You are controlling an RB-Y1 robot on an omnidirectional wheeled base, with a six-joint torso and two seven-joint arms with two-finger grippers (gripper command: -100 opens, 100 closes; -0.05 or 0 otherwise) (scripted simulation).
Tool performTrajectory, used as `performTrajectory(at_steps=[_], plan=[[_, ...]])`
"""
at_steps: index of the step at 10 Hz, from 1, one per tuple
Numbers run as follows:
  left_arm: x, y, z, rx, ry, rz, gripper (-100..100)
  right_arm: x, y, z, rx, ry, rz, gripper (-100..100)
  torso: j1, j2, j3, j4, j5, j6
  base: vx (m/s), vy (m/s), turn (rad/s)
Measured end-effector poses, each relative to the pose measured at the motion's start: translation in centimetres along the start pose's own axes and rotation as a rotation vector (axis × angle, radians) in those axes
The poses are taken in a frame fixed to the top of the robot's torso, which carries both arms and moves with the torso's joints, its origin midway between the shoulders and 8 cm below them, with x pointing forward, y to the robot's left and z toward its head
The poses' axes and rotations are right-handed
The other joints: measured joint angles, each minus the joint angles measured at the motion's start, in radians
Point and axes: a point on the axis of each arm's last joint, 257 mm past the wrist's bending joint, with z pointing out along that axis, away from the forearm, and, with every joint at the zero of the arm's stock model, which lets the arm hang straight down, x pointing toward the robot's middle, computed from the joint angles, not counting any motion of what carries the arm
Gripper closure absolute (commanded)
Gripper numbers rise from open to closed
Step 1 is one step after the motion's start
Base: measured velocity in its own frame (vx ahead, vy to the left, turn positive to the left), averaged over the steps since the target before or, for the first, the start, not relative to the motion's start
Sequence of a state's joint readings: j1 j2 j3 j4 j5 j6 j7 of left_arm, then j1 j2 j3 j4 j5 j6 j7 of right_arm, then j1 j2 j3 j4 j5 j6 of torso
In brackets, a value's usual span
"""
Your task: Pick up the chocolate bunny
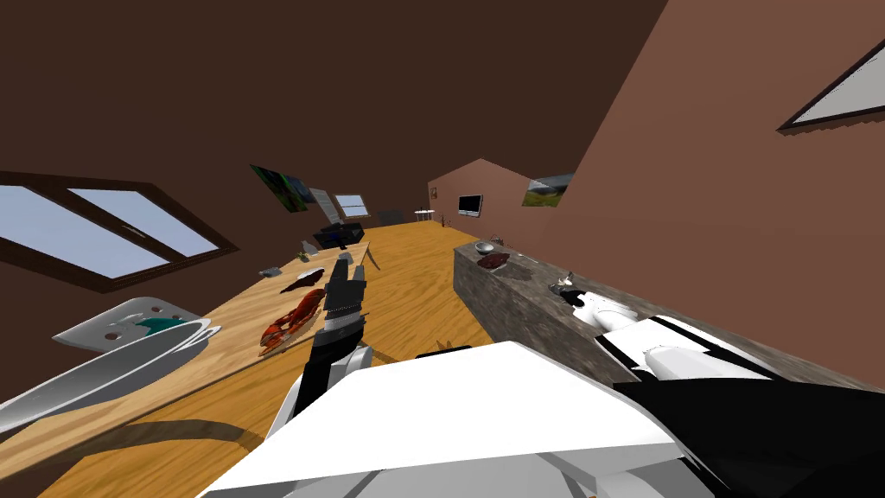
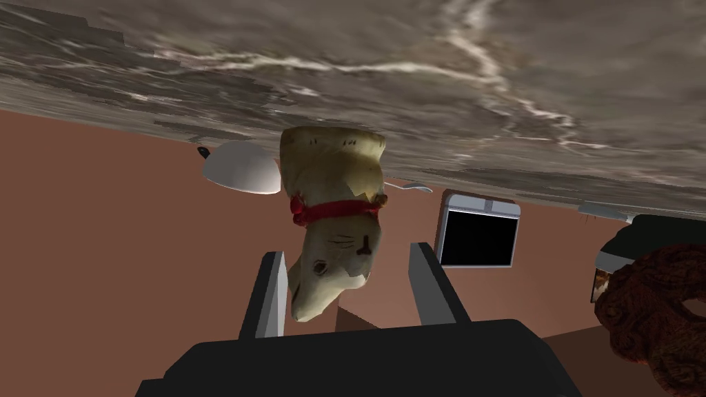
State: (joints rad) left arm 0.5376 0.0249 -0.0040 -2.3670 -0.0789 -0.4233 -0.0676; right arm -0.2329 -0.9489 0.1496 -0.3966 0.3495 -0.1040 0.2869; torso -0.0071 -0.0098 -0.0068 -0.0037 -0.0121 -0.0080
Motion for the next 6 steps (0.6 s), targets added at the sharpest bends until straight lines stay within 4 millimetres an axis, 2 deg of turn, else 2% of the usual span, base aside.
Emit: performTrajectory(at_steps=[3,4,5,6], plan=[[0.0,0.0,0.0,0.0,0.0,0.0,0,-0.05,0.0,0.0,0.0,-0.001,0.002,100,-0.001,-0.002,-0.002,-0.001,-0.001,0.0,0.0,0.0,0.0],[0.0,0.0,0.0,0.0,0.0,0.0,0,-0.04,-0.01,0.0,0.0,-0.001,0.001,0,-0.001,-0.002,-0.002,-0.001,-0.001,-0.001,0.0,0.0,0.0],[0.0,0.0,0.0,0.0,0.0,0.0,0,-0.04,-0.02,0.0,0.0,-0.001,0.001,100,-0.001,-0.002,-0.001,-0.001,-0.001,-0.001,0.014,-0.003,0.008],[0.0,0.0,0.0,0.0,0.0,0.0,0,-0.02,-0.51,-0.07,0.01,0.003,0.002,100,-0.001,-0.003,-0.002,-0.001,0.0,0.0,0.101,-0.024,-0.15]])
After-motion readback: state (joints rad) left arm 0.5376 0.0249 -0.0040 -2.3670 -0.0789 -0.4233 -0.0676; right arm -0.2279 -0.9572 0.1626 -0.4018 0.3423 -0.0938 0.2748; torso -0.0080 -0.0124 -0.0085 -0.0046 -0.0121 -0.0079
